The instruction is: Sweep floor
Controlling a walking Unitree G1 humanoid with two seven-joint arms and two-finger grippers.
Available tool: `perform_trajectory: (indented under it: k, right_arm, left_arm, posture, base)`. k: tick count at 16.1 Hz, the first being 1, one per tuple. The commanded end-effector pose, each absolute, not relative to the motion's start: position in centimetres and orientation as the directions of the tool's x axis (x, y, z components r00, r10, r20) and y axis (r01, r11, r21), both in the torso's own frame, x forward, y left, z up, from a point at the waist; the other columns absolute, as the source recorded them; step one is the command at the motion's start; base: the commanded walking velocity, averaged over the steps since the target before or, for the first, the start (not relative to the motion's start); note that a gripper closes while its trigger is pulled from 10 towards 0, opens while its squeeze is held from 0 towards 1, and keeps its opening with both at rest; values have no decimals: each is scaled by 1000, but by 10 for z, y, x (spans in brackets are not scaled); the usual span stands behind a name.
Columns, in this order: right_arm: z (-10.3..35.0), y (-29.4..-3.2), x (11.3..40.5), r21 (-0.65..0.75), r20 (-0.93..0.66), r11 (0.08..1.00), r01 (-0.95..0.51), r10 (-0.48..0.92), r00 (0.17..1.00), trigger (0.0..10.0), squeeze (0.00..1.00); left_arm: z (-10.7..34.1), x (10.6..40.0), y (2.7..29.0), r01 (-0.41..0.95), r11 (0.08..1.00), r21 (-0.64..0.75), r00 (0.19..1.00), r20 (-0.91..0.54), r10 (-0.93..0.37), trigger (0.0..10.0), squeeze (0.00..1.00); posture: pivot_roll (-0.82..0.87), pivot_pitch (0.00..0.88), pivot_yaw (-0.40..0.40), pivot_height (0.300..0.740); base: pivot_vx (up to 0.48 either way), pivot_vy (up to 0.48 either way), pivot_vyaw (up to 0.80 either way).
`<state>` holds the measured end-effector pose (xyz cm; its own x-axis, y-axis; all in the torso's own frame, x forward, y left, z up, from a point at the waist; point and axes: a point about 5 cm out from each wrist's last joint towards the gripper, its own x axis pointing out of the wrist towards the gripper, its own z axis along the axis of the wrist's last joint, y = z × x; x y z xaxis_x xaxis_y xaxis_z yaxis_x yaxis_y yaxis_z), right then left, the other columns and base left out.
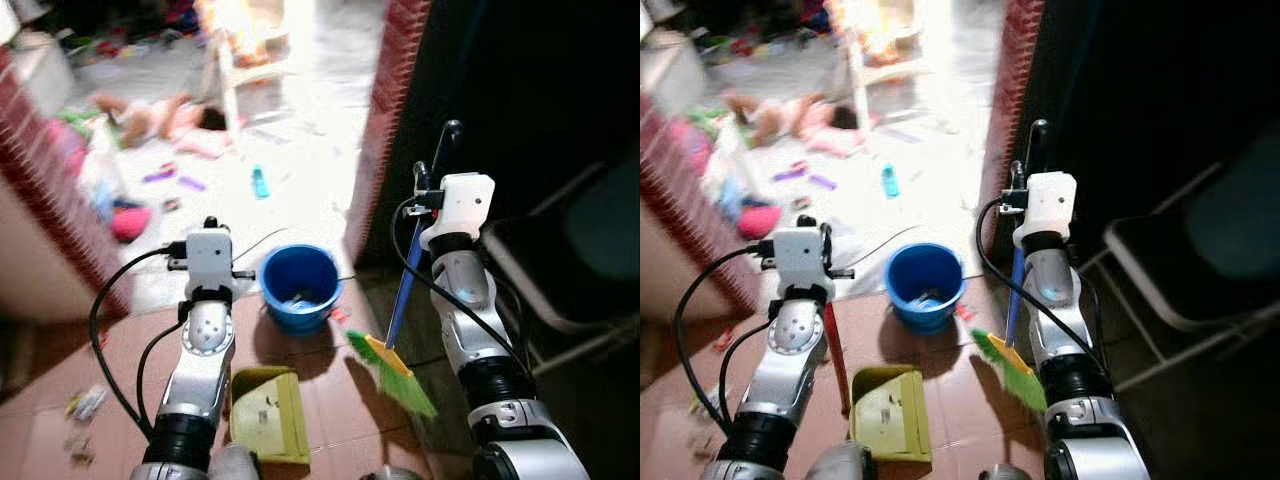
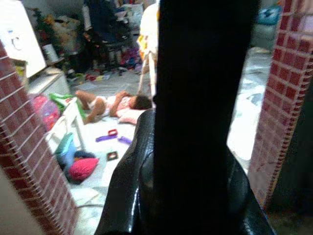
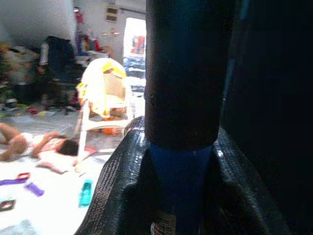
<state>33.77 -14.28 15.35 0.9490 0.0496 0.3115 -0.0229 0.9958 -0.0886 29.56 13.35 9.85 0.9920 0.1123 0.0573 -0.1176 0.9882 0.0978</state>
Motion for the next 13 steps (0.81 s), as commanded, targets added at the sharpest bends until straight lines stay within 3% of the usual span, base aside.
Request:
perform_trajectory:
  k: [1, 3, 8, 11, 13]
  right_arm:
    - [172, -143, 339, -96, 385, 995, -7, 44, 922, 10000, 0]
    - [164, -142, 335, -87, 361, 996, -3, 34, 932, 10000, 0]
    - [160, -139, 332, -90, 352, 996, -14, 45, 935, 10000, 0]
    - [164, -146, 336, -90, 360, 996, 1, 32, 932, 10000, 0]
    - [167, -149, 339, -106, 362, 994, 5, 34, 932, 10000, 0]
  left_arm:
    - [118, 300, 129, -111, 991, 78, 986, 132, 100, 10000, 0]
    - [117, 299, 129, -110, 991, 78, 987, 126, 100, 10000, 0]
    - [119, 302, 127, -98, 992, 75, 988, 128, 88, 10000, 0]
    - [118, 302, 127, -103, 992, 73, 988, 119, 93, 10000, 0]
    - [117, 301, 127, -114, 990, 77, 987, 119, 105, 10000, 0]
  posture:
    - [-66, 48, -20, 740]
    - [-67, 49, -19, 740]
    - [-72, 48, -15, 740]
    - [-72, 47, -17, 740]
    - [-71, 47, -20, 740]
  base:
    - [322, 0, 0]
    - [330, 0, 0]
    - [348, 0, 800]
    - [333, 0, 0]
    - [0, 0, 0]
